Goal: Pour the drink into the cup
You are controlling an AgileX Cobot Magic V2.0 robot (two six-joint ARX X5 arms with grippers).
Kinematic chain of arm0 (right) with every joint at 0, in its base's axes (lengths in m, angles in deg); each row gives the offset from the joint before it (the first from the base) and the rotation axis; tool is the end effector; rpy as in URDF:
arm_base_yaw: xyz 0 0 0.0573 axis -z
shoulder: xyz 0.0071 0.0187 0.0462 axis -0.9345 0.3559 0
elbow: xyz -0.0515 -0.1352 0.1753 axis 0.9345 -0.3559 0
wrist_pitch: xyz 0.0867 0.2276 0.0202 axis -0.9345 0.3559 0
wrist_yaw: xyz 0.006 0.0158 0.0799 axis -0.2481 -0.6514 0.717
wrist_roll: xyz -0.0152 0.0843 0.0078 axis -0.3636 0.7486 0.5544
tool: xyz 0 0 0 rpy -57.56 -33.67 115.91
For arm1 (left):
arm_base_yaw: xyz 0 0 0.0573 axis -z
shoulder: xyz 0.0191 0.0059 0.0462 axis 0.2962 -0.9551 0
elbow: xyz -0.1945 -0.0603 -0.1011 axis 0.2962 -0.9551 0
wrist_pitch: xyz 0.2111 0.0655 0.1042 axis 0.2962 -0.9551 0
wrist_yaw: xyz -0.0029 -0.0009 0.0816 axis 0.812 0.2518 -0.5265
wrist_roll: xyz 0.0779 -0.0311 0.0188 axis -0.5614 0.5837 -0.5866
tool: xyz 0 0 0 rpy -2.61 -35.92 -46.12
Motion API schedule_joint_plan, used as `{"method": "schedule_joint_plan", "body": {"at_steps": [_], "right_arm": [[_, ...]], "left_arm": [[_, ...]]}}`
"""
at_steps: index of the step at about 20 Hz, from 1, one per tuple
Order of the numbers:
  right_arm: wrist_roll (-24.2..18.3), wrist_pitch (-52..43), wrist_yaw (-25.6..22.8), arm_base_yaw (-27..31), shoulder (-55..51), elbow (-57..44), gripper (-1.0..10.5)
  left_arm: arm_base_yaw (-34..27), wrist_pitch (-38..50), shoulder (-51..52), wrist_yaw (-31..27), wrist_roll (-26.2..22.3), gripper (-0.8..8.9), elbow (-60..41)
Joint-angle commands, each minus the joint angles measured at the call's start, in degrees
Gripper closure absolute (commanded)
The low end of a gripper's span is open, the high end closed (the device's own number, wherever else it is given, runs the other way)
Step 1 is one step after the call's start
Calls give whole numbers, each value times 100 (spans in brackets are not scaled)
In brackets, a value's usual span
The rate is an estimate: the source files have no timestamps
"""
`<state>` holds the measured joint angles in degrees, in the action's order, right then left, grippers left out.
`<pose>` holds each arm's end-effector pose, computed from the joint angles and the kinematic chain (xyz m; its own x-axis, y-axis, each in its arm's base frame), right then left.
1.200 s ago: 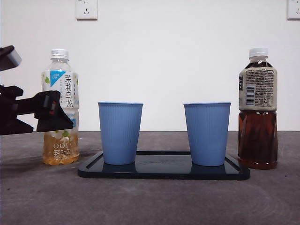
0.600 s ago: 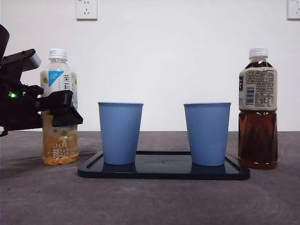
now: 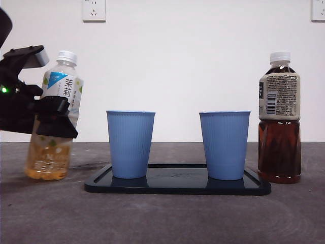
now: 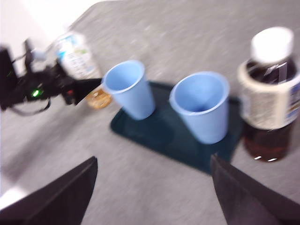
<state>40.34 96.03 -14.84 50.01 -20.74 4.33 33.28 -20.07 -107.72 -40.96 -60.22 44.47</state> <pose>0.1377 0.0773 0.2768 0.6541 0.6317 -0.4161 -0.5109 0.7746 0.3729 0.2915 -0.0910 0.1183 0.8404 -0.3399 -0.4221 0.4116 0.9070 0.0889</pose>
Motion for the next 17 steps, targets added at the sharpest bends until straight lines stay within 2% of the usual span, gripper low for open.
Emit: {"method": "schedule_joint_plan", "body": {"at_steps": [1,5,8,12,17], "right_arm": [[-166,142,317,-31,98,103,570],[-358,531,1174,-31,417,103,570],[-380,529,1517,-59,581,103,570],[-479,531,1521,-208,616,103,570],[-544,573,1766,-487,710,103,570]], "left_arm": [[92,-892,374,-114,-909,609,433],[317,-3018,791,-599,-2046,609,1443],[562,-4035,791,-1187,-2791,609,2083],[857,-4697,791,-2184,-3698,609,2549],[1172,-4850,787,-3342,-4697,609,2712]]}}
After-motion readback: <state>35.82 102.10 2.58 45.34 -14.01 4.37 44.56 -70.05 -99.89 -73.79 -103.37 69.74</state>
